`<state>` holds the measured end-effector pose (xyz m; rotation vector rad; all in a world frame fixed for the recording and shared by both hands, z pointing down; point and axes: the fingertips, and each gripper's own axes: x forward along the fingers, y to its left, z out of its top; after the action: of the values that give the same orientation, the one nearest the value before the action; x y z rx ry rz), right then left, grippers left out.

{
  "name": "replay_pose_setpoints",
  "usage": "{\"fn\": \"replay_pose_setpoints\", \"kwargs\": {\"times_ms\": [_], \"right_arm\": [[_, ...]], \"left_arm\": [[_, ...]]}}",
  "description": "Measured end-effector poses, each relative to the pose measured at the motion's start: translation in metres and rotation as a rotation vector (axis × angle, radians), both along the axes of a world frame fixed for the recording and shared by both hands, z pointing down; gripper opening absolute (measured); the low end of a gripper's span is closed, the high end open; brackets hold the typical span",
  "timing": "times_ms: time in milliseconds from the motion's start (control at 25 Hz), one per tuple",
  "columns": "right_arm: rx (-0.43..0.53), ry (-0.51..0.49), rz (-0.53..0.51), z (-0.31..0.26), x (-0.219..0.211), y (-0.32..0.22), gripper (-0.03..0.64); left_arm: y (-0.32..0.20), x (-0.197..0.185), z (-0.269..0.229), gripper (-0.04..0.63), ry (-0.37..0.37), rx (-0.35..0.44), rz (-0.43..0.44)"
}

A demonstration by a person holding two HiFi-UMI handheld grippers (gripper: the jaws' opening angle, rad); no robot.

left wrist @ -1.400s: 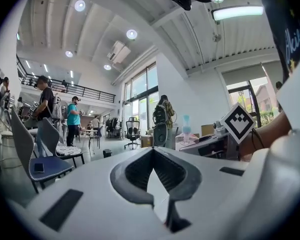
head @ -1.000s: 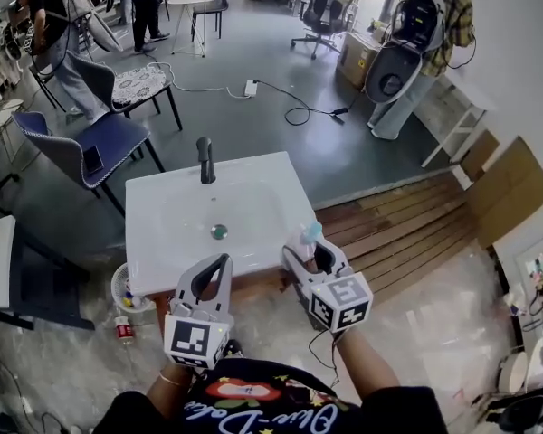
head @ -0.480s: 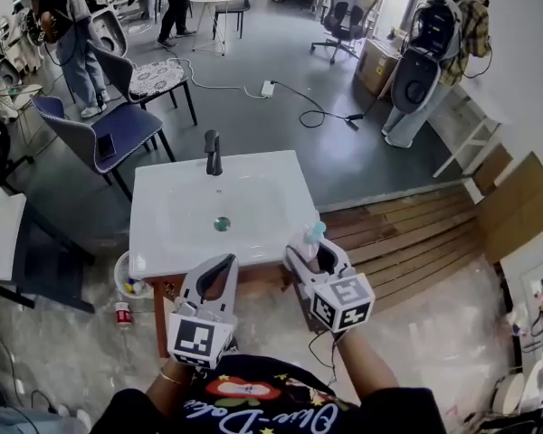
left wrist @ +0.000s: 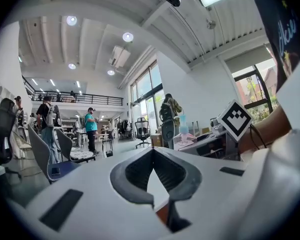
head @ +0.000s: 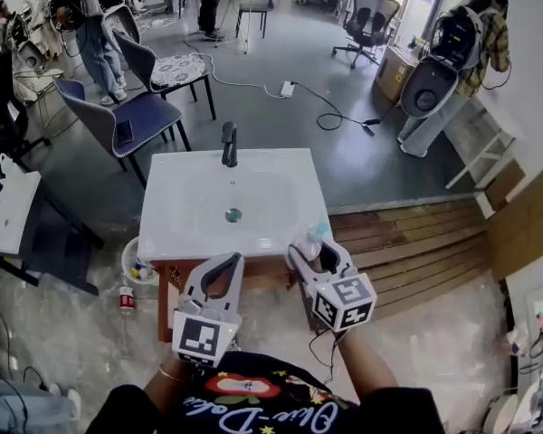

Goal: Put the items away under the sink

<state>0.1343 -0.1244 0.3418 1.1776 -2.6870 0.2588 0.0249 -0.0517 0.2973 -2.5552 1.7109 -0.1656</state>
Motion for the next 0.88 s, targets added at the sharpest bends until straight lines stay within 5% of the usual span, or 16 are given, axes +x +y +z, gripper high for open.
{"fn": "replay_pose_setpoints", "kwargs": {"times_ms": [880], "right_arm": [[-0.030, -0.008, -0.164, 0.018, -0.017, 0.080, 0.215]], "left_arm": [[0.094, -0.004, 0.013, 0.008, 0.015, -0.024, -0.149]]}}
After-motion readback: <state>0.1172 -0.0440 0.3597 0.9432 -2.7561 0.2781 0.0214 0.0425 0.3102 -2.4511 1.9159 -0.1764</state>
